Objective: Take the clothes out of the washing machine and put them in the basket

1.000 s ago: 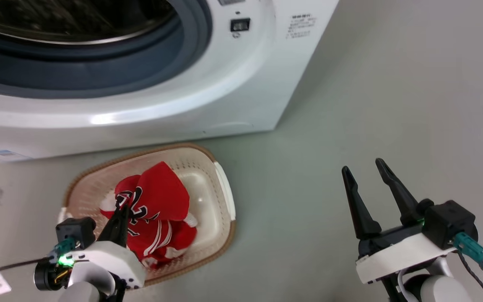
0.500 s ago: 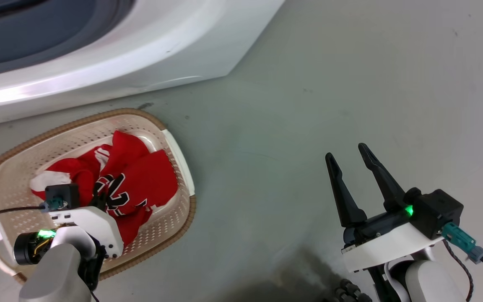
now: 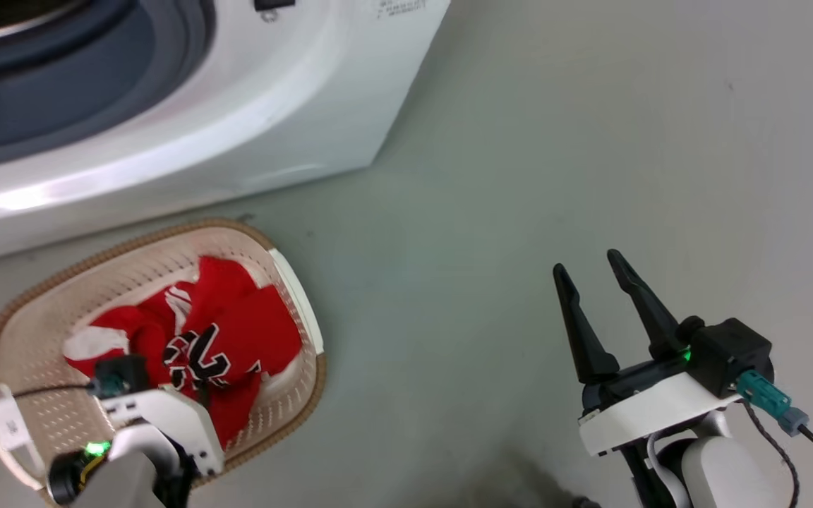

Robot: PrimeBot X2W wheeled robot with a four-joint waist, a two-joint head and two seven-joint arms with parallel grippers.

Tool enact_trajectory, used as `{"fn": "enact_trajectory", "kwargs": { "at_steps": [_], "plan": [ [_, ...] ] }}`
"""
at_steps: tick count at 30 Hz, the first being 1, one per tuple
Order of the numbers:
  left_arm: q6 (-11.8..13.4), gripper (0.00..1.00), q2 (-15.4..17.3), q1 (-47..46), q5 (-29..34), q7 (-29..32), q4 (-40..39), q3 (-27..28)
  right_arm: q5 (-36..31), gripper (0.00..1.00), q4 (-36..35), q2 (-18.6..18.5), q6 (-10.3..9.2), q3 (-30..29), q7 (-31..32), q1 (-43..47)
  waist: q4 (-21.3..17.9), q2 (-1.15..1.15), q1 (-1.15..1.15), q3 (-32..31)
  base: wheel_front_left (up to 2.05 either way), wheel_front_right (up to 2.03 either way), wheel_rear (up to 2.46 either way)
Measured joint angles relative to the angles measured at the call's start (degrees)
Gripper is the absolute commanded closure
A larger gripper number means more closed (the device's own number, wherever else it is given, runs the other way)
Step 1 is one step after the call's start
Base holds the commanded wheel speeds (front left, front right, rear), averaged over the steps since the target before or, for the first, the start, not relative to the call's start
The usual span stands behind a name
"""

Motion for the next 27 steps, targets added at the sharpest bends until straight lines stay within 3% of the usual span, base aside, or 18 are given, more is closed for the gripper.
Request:
{"fn": "enact_trajectory", "kwargs": {
  "at_steps": [11, 19, 27],
  "plan": [
    [-1.20, 0.00, -4.32, 5.22, -0.47, -5.93, -1.63, 0.44, -3.33, 0.00, -1.29, 0.03, 0.00, -4.80, 4.27, 4.09, 4.80, 0.00, -0.01, -13.88, 0.00, 0.00, 0.00],
    [1.43, 0.00, -4.14, 11.38, 5.10, -6.10, -24.14, 6.88, -5.10, 0.00, -4.28, 0.03, 0.00, -8.15, 7.36, 7.92, 11.33, 0.00, -0.02, -20.40, 0.00, 0.00, 0.00],
    [2.02, 0.00, -5.72, 17.99, 13.44, -6.11, -46.35, 12.73, -6.70, 0.00, -7.36, 0.01, 0.00, -9.81, 9.65, 10.36, 15.67, 0.00, -0.02, -25.47, 0.00, 0.00, 0.00]
  ]
}}
